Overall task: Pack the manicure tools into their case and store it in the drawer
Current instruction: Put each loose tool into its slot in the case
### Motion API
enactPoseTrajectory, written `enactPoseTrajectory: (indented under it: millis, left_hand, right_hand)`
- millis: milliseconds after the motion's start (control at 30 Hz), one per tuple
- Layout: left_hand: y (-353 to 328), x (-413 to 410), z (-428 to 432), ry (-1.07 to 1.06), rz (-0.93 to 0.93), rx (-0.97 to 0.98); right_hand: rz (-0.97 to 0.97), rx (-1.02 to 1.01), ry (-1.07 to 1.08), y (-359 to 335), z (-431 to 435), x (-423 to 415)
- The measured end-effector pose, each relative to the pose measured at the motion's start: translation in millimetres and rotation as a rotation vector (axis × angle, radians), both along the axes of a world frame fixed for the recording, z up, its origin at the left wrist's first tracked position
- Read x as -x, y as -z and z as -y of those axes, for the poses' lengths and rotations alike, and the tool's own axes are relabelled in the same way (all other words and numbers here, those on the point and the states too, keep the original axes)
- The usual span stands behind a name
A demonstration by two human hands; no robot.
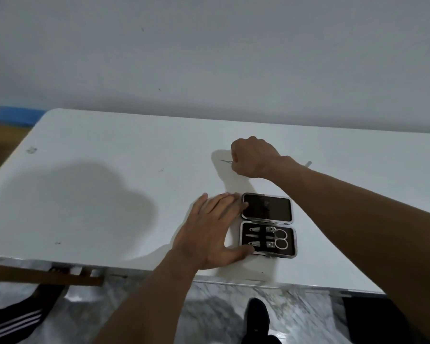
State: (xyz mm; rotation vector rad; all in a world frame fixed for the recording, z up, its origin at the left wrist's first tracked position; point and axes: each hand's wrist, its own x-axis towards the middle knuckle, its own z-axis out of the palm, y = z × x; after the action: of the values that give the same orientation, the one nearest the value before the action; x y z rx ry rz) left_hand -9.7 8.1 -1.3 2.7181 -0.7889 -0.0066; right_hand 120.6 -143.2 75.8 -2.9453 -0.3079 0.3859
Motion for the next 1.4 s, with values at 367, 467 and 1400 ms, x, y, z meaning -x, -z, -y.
enactPoseTrajectory:
  millis: [367,467,1400]
  left_hand:
    - [2,1,-1,0.02,0.007,-0.011]
    - [3,1,-1,0.024,0.021,-0.019]
    - [6,0,-2,0.017,0.041,0.018]
  right_hand:
    - [0.063,-0.15,0.205,3,73,90]
    - [0.054,-0.151,0.256,6,87,116]
    - [0.107,-0.064,0.116,16,100,121]
